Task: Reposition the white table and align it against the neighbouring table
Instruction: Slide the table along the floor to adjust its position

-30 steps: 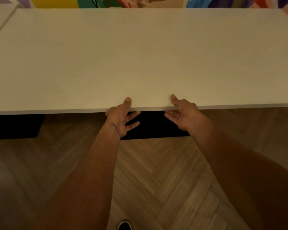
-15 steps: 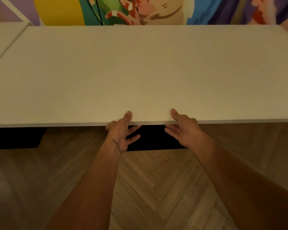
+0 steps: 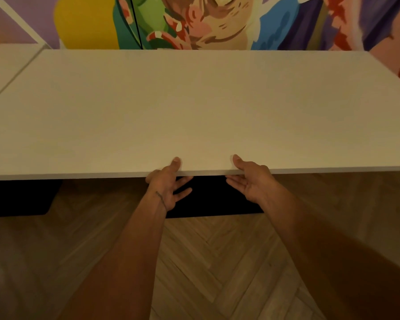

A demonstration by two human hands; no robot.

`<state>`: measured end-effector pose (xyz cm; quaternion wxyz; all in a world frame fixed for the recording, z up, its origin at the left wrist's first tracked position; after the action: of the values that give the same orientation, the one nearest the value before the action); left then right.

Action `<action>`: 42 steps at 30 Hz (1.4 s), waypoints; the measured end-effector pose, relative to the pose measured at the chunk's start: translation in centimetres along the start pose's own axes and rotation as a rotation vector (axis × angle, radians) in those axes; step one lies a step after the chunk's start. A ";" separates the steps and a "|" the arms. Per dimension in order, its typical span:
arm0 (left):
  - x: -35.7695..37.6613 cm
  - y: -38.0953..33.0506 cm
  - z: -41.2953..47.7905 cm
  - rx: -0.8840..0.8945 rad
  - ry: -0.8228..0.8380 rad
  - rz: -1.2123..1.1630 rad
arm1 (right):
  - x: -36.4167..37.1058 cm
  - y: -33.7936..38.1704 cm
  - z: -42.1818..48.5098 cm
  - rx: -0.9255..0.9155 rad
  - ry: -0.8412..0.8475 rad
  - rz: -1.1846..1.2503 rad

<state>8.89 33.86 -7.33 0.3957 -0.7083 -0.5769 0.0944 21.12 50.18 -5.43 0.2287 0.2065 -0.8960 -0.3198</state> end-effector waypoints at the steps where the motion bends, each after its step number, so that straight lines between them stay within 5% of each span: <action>1: 0.0 0.1 0.1 -0.002 -0.001 -0.005 | 0.0 0.0 0.2 -0.002 -0.004 0.010; 42: -0.1 -0.1 1.0 0.019 -0.005 0.025 | 0.0 -0.1 0.6 0.003 0.016 0.022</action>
<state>8.22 34.25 -7.99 0.4000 -0.7113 -0.5681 0.1066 20.80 50.40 -5.90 0.2389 0.1992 -0.8969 -0.3143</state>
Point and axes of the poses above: each hand's wrist, its own z-axis towards the middle knuckle, its own x-axis out of the palm, y = z × x, the point moved 1 cm from there along z, towards the middle knuckle, and after that the axes turned 9 degrees about y, right-handed, at the moved point
